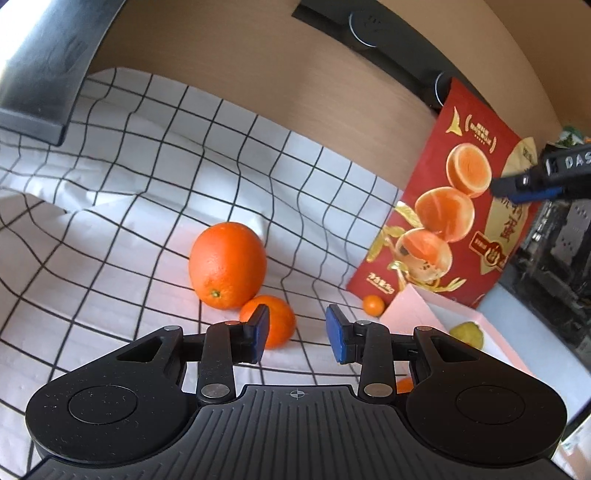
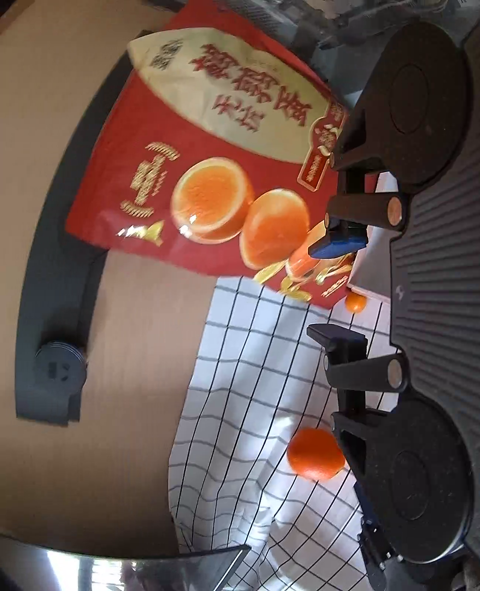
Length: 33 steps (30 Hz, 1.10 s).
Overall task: Organize fruits
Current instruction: 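Move both tools back over the fruits on the cloth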
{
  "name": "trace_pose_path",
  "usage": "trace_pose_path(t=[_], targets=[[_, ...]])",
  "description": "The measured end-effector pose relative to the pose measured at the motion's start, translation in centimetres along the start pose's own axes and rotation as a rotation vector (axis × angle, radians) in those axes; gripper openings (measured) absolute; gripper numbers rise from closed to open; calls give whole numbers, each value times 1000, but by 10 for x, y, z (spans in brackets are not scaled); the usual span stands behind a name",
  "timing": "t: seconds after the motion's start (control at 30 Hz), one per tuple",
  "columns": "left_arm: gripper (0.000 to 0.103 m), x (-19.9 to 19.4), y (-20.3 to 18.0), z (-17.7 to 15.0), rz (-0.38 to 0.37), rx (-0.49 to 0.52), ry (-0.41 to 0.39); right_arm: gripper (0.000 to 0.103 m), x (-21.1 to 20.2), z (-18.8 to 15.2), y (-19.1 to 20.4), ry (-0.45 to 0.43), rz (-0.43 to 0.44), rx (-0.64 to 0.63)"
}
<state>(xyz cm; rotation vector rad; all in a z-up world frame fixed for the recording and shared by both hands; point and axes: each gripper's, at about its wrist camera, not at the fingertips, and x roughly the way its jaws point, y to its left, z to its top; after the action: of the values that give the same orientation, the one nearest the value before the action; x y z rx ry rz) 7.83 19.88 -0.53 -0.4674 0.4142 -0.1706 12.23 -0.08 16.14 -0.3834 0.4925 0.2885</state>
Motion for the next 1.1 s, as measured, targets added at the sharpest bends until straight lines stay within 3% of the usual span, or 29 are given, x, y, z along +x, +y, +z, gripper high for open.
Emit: trace_pose_path(t=[0.13, 0.2, 0.33, 0.47, 0.57, 0.67, 0.73, 0.8, 0.93, 1.1], targets=[[38, -2, 7, 3, -36, -52, 5, 38, -26, 10, 23, -112, -26, -63], [38, -5, 7, 5, -47, -61, -4, 38, -32, 11, 30, -119, 5, -67], [38, -13, 3, 6, -49, -53, -32, 38, -19, 11, 32, 26, 105, -13], [38, -18, -9, 4, -56, -21, -51, 40, -19, -18, 28, 157, 278, 36], [38, -12, -24, -1, -53, -38, 8, 40, -31, -40, 32, 171, 341, 16], [37, -16, -47, -5, -61, -34, 43, 40, -38, -48, 24, 216, 463, 128], [37, -19, -63, -4, -14, -17, 60, 41, -48, -54, 22, 232, 525, 186], [37, -25, -72, 3, 43, -22, 63, 41, -61, -52, 25, 203, 536, 191], [37, -57, -84, 29, 138, -22, -48, 41, -87, -32, 20, 137, 589, 270], [34, -99, -101, 63, 211, 34, -161, 47, -122, -12, 35, -53, 391, 110]])
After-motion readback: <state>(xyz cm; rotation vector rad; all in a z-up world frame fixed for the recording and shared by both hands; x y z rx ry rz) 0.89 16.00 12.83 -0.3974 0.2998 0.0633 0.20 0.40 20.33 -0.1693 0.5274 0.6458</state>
